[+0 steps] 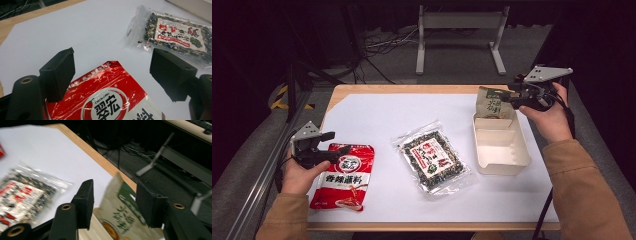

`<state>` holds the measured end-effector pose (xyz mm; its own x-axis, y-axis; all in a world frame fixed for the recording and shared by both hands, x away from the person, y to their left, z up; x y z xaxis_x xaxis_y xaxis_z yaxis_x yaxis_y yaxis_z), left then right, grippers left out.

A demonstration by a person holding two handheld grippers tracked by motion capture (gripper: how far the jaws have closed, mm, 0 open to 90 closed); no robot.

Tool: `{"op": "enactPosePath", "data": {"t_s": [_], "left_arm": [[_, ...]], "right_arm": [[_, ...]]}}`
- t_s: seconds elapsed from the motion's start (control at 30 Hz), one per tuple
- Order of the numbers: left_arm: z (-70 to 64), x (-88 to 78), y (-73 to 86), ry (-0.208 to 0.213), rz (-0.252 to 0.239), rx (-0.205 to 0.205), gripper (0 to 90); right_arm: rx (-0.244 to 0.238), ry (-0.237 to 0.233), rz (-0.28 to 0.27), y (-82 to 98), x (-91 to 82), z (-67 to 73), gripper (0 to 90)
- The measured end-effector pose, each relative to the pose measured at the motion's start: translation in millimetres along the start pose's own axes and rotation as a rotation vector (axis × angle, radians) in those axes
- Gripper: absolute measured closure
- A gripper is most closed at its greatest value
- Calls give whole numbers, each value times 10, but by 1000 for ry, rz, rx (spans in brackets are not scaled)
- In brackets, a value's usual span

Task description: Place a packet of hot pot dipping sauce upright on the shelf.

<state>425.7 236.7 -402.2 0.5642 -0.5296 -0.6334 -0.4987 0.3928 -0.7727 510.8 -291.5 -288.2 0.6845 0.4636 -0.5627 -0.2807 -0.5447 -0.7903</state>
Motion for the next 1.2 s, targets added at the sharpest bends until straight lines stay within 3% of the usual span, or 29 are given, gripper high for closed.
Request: {"op": "enactPosePath", "data": {"t_s": [0.17, 0.27, 0.43, 0.6, 0.73, 0.87, 0.93, 1.13, 1.2], "left_arm": [[11, -5, -19, -1, -3, 2, 208], [26, -20, -12, -11, -2, -4, 208], [85, -32, 17, -22, -4, -41, 202], [115, -53, 32, -35, -9, -49, 202], [153, -53, 45, -38, -11, -50, 202], [169, -51, 60, -46, -9, -60, 202], [182, -54, 66, -52, -8, -57, 202], [194, -9, 106, -87, 33, -29, 242], [183, 0, 103, -79, 33, -30, 240]], "right_arm": [[7, -51, -38, -74, -44, 165, 440], [20, -89, -55, -133, -91, 334, 431], [47, -151, -71, -170, -115, 561, 407], [37, -193, -91, -171, -111, 775, 397], [41, -193, -93, -134, -121, 903, 393], [115, -214, -103, -65, -140, 1008, 403], [128, -211, -112, -39, -146, 1044, 402], [148, -198, -131, 68, -113, 1216, 391], [145, -199, -132, 89, -76, 1266, 385]]}}
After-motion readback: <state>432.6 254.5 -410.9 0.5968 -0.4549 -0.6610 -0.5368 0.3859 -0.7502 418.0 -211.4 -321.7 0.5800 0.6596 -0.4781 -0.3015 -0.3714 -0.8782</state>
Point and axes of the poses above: each handheld gripper's, and its own axes: x roughly forward along the jaws, y roughly out of its underside, z roughly to its left, the point moved 7 cm from there along x, roughly forward along the jaws, and after that the axes turned 5 degrees about z, right-handed, at the moved point
